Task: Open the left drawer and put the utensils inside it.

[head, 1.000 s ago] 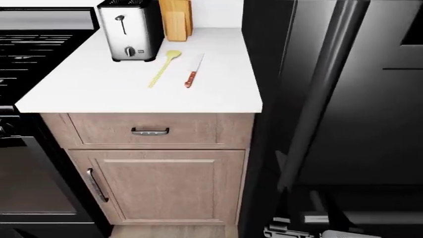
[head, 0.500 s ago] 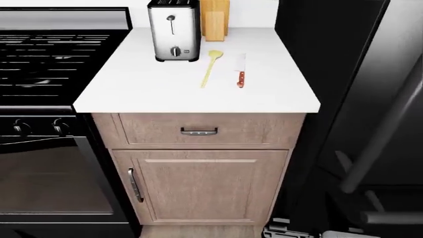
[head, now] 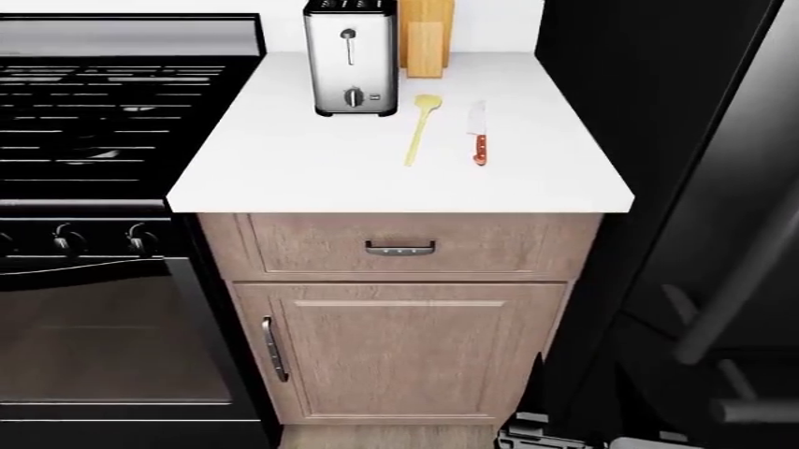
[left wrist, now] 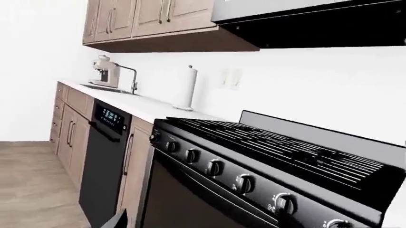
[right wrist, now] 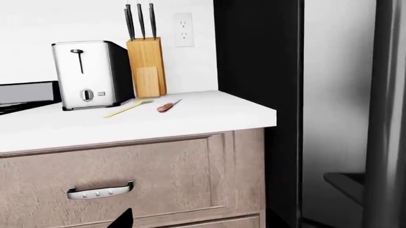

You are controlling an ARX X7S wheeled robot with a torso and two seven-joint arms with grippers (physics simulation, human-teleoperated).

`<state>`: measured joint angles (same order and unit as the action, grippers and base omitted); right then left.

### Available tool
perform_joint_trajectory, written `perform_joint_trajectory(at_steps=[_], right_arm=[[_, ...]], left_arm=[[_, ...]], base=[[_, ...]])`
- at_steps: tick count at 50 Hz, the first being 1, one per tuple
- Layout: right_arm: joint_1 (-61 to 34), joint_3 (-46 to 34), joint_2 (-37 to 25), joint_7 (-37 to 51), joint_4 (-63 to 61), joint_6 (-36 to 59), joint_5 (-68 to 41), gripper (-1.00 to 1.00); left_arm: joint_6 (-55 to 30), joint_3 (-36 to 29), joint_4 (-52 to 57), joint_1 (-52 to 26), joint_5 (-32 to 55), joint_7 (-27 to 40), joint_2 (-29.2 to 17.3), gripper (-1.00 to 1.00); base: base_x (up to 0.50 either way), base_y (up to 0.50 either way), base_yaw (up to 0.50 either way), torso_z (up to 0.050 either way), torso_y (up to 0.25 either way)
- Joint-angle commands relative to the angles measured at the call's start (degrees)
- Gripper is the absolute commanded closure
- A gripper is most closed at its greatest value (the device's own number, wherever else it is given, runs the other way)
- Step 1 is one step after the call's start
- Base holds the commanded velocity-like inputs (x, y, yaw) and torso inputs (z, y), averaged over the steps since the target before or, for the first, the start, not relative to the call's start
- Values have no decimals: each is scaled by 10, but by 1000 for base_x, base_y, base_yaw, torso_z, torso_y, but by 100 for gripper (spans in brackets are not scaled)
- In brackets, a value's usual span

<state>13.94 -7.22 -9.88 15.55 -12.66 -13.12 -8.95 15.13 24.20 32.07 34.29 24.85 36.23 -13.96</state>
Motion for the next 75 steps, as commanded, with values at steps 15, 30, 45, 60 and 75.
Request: perform_joint_trajectory(at_steps=[15,30,45,60,75], right_arm=[[1,-9,-6,19,2,-11,16,-100],[1,-17,-13,20,1,-11,11,-100],[-2,-29,-21,23,-2,9,20,-100],[-3,-34,-24,30,3,4,25,-100],[-2,-35,-23,41,7,-18,31,-100]], left_arm=[[-496,846,279,107,343,48,22,-100],[-442,911,279,107,379,41,76,-100],[-412,879,279,107,364,24,90,-100],[-401,858,279,107,347,23,94,-100],[-395,841,279,107,334,25,94,-100]], base=[[0,168,0,0,0],[0,492,0,0,0],[159,22,0,0,0],[500,55,0,0,0],[80,8,0,0,0]])
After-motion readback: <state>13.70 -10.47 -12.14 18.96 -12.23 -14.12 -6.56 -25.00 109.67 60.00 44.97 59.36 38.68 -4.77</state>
